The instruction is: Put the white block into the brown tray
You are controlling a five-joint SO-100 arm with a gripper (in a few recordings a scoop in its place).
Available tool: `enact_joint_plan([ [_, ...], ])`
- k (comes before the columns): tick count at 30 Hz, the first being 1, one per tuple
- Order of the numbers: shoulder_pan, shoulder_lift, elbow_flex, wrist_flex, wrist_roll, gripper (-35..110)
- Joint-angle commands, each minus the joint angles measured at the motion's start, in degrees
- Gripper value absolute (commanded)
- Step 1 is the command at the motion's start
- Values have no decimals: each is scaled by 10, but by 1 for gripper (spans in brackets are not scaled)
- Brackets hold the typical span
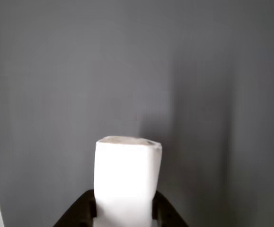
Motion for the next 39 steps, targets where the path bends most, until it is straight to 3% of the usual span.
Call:
enact_joint_plan([
  [1, 39, 49, -30, 19, -18, 16],
  [11, 229, 60, -86, 60, -119, 16],
  [22, 443, -99, -277, 62, -236, 17],
  [39, 536, -365, -490, 40, -277, 18],
])
